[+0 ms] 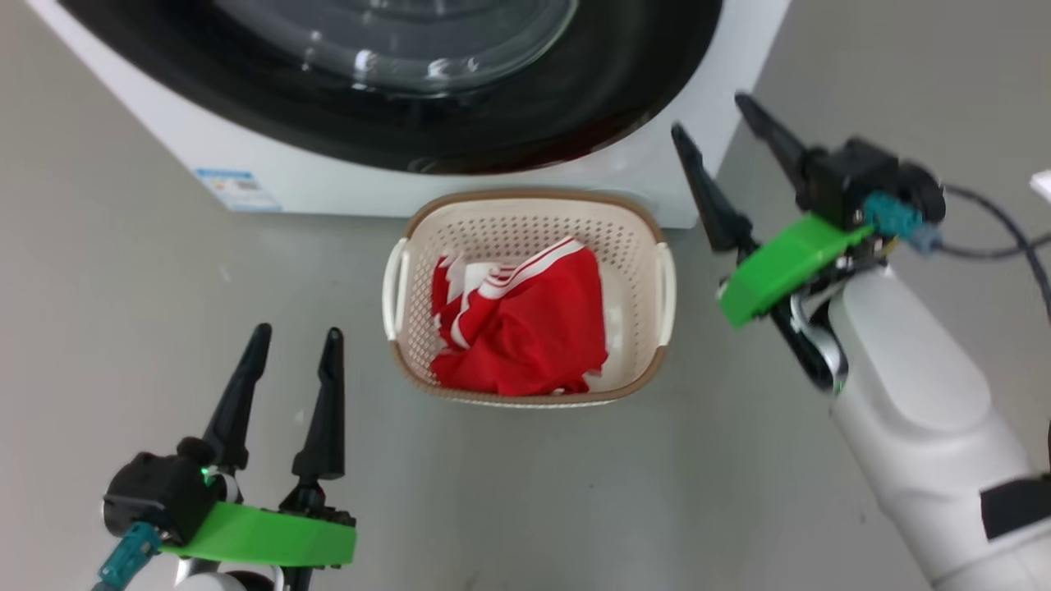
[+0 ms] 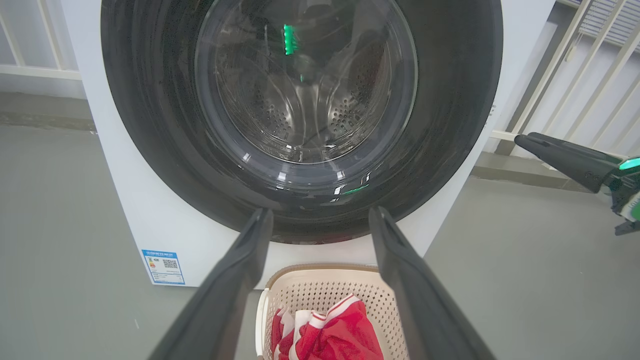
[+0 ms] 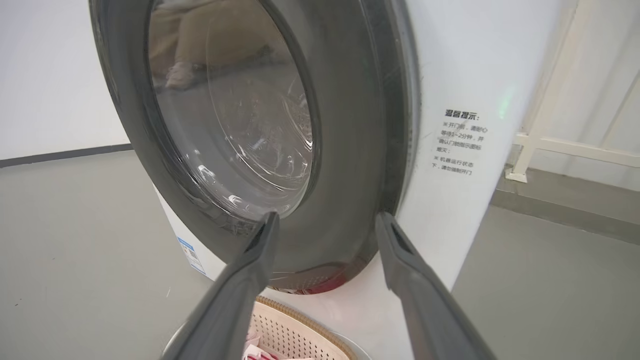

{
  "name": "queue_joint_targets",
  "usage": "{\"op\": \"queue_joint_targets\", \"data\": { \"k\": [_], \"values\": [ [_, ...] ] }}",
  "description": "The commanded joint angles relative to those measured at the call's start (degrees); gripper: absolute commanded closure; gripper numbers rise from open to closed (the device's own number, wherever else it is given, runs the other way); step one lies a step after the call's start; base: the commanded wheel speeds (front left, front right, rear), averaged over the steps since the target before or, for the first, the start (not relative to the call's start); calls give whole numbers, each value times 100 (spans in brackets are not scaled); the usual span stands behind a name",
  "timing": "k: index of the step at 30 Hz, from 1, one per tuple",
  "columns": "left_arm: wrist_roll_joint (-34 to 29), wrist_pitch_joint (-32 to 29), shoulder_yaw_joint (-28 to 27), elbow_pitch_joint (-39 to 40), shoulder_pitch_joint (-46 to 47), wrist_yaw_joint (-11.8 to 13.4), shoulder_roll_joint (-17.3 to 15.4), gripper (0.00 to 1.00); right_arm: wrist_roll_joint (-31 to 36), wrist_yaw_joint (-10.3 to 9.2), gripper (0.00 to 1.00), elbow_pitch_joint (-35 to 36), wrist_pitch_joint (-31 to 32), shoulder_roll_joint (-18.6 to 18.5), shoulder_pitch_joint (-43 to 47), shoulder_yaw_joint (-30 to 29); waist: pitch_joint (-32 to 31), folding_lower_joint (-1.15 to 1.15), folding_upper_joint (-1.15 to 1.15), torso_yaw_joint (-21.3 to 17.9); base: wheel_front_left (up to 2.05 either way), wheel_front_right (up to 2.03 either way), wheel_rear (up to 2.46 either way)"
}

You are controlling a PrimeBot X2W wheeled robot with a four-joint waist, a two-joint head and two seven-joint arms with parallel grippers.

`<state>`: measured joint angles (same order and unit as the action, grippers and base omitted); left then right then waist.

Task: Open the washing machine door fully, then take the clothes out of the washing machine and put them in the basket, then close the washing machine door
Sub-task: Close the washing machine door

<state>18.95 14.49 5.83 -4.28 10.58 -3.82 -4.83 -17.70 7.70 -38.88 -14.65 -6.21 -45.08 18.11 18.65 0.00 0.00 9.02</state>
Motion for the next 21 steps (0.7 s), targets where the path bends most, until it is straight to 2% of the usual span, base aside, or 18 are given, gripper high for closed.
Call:
{"op": "queue_joint_targets", "data": {
  "k": [1,12,21],
  "values": [
    [7,51,-225,91,46,47,-127,0,2,-21,0,246,-34,114,247,-7,-267,0,0,-284,0,0,0],
    [34,51,-317,-98,90,128,-89,0,431,-21,0,1249,-35,54,1366,-896,-699,0,0,-815,0,0,0],
    [-5,51,-452,-242,-108,140,-80,0,671,-21,0,1902,-35,72,2187,-1526,-1193,0,0,-1059,0,0,0]
  ]
}}
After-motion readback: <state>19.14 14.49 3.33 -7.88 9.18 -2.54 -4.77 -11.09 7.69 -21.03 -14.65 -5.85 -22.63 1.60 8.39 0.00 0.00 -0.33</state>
